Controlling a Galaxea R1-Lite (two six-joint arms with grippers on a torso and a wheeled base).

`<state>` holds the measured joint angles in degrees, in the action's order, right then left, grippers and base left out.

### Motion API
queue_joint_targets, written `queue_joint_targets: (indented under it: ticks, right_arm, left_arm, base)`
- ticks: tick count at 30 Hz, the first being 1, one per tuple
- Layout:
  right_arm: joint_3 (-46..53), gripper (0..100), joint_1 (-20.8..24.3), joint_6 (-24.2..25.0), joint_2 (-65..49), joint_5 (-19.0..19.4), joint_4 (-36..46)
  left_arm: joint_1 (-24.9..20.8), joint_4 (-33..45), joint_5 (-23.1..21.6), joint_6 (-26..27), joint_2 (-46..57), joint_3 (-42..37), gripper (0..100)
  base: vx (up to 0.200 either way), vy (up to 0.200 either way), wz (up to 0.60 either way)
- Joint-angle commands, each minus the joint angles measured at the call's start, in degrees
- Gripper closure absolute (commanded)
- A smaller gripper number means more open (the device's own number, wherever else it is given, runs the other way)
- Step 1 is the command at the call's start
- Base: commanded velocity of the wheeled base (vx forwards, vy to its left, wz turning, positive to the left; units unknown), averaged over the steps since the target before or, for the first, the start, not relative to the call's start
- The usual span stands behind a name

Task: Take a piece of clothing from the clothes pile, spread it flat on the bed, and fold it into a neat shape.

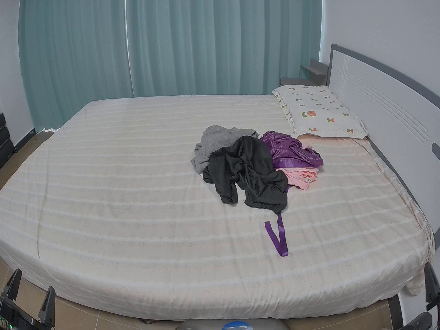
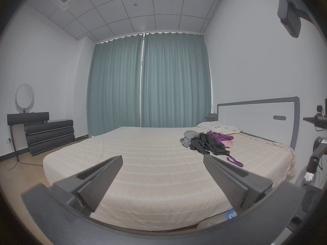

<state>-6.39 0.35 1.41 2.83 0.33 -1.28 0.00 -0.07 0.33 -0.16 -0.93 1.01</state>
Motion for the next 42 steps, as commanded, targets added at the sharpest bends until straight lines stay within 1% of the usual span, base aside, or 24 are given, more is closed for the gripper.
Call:
queue_joint_targets:
  ticks: [1,3,4,9,12,14,16,17,18,19,21,22,27,28,29,30,32,34,38,41,42]
  right_arm:
    - [-2.93,0,0.00,-0.27,13.34,3.89,-0.57]
    - [-2.75,0,0.09,-0.10,14.13,3.89,-0.65]
    - [-2.49,0,0.61,2.54,18.70,4.33,-1.27]
    - [-4.95,0,2.46,2.80,28.20,6.53,-2.24]
    - [-6.71,0,4.30,3.42,39.54,6.61,-5.31]
    - [-7.41,0,5.18,4.56,46.83,6.61,-9.18]
    - [-8.38,0,6.41,6.41,55.36,6.61,-14.98]
    - [-8.47,0,6.68,6.58,56.59,6.61,-15.95]
    - [-9.43,0,8.00,7.81,64.14,6.53,-21.57]
    - [-10.14,0,8.44,8.17,67.84,6.53,-24.12]
    - [-10.49,0,8.61,8.25,69.68,6.44,-25.44]
    - [-13.12,0,8.79,9.13,80.49,6.00,-32.12]
    - [-21.12,0,9.40,12.03,99.65,4.68,-42.67]
    - [-21.47,0,9.49,12.12,100.18,4.59,-42.84]
    - [-26.13,0,10.72,14.58,107.04,2.31,-45.48]
    - [-26.48,0,10.81,14.67,107.47,2.13,-45.57]
    - [-34.22,0,12.57,19.06,116.09,-1.38,-46.80]
    - [-40.81,0,13.62,21.96,121.71,-2.61,-46.18]
    - [-52.24,0,14.59,24.78,130.77,-2.70,-43.98]
    - [-55.84,0,14.85,25.92,132.87,-2.70,-42.49]
    - [-59.71,0,15.64,27.85,135.07,-2.35,-40.82]
  left_arm:
    - [0.00,-0.01,0.02,-0.02,0.93,-1.01,0]
    - [0.00,-0.01,0.02,-0.02,0.93,-1.01,0]
    - [0.00,-0.01,0.02,-0.02,0.93,-1.01,0]
    - [0.00,-0.01,0.02,-0.02,0.93,-1.01,0]
    - [0.00,-0.01,0.02,-0.02,0.93,-1.01,0]
    - [0.00,-0.01,0.02,-0.02,0.93,-1.01,0]
    - [0.00,-0.01,0.02,-0.02,0.93,-1.01,0]
    - [0.00,-0.01,0.02,-0.02,0.93,-1.01,0]
    - [0.00,-0.01,0.02,-0.02,0.93,-1.01,0]
    - [0.00,-0.01,0.02,-0.02,0.93,-1.01,0]
    - [0.00,-0.01,0.02,-0.02,0.93,-1.01,0]
    - [0.00,-0.01,0.02,-0.02,0.93,-1.01,0]
    - [0.00,-0.01,0.02,-0.02,0.93,-1.01,0]
    - [0.00,-0.01,0.02,-0.02,0.93,-1.01,0]
    - [0.00,-0.01,0.02,-0.02,0.93,-1.01,0]
    - [0.00,-0.01,0.02,-0.02,0.93,-1.01,0]
    - [0.00,-0.01,0.02,-0.02,0.93,-1.01,0]
    - [0.00,-0.01,0.02,-0.02,0.93,-1.01,0]
    - [0.00,-0.01,0.02,-0.02,0.93,-1.01,0]
    - [0.00,-0.01,0.02,-0.02,0.93,-1.01,0]
    - [0.00,-0.01,0.02,-0.02,0.93,-1.01,0]
  base:
    - [0.000,0.000,0.00]
    - [0.000,0.000,0.00]
    - [0.000,0.000,0.00]
    - [0.000,0.000,0.00]
    - [0.000,0.000,0.00]
    - [0.000,0.000,0.00]
    - [0.000,0.000,0.00]
    - [0.000,0.000,0.00]
    - [0.000,0.000,0.00]
    - [0.000,0.000,0.00]
    - [0.000,0.000,0.00]
    - [0.000,0.000,0.00]
    - [0.000,0.000,0.00]
    - [0.000,0.000,0.00]
    - [0.000,0.000,0.00]
    - [0.000,0.000,0.00]
    - [0.000,0.000,0.00]
    - [0.000,0.000,0.00]
    - [0.000,0.000,0.00]
    - [0.000,0.000,0.00]
    - [0.000,0.000,0.00]
